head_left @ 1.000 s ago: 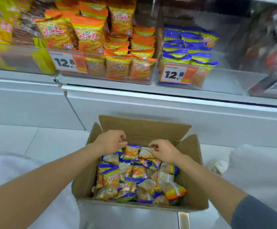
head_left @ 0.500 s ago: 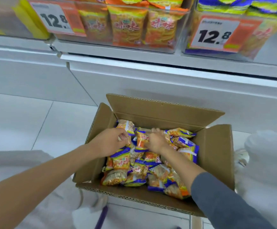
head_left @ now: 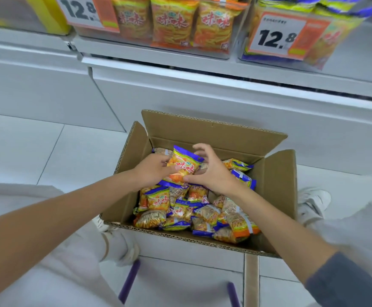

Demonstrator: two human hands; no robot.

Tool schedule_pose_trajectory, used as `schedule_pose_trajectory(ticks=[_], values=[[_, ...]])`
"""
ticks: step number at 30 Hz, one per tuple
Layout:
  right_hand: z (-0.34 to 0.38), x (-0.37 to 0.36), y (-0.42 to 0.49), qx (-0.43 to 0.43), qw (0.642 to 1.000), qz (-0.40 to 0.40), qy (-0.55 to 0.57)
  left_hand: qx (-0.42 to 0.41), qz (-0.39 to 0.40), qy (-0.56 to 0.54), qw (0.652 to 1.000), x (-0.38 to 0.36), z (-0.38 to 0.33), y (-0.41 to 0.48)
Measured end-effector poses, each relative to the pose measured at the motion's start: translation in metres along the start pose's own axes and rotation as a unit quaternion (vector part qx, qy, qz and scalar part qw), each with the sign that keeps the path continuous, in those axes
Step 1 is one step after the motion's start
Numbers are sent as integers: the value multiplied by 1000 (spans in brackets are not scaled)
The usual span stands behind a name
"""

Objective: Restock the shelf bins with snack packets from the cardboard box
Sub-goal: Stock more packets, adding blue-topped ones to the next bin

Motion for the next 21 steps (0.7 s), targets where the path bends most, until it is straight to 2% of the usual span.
schedule_pose_trajectory(ticks=[3,6,14,18,21], values=[[-31,-7,3,-48,998,-1,33,5,-88,28,996,24,5,-9],[-69,-26,14,-88,995,39,-38,34,-139,41,989,41,22,-9],[-102,-109,46,-133,976,172,11,45,-126,16,991,44,24,-12],[-112,-119,50,-170,974,148,2,47,-118,19,992,42,27,-11],[-107,-97,44,-184,973,118,73,48,-111,21,992,39,26,-8]])
Point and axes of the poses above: each hand's wrist, its own y-axis towards the middle knuckle, its own x-axis out of the back of the hand, z = x × y, the point moved 7 cm from there along y, towards the middle knuckle, and after that the axes turned 1 degree about -x, right-handed, at the moved point
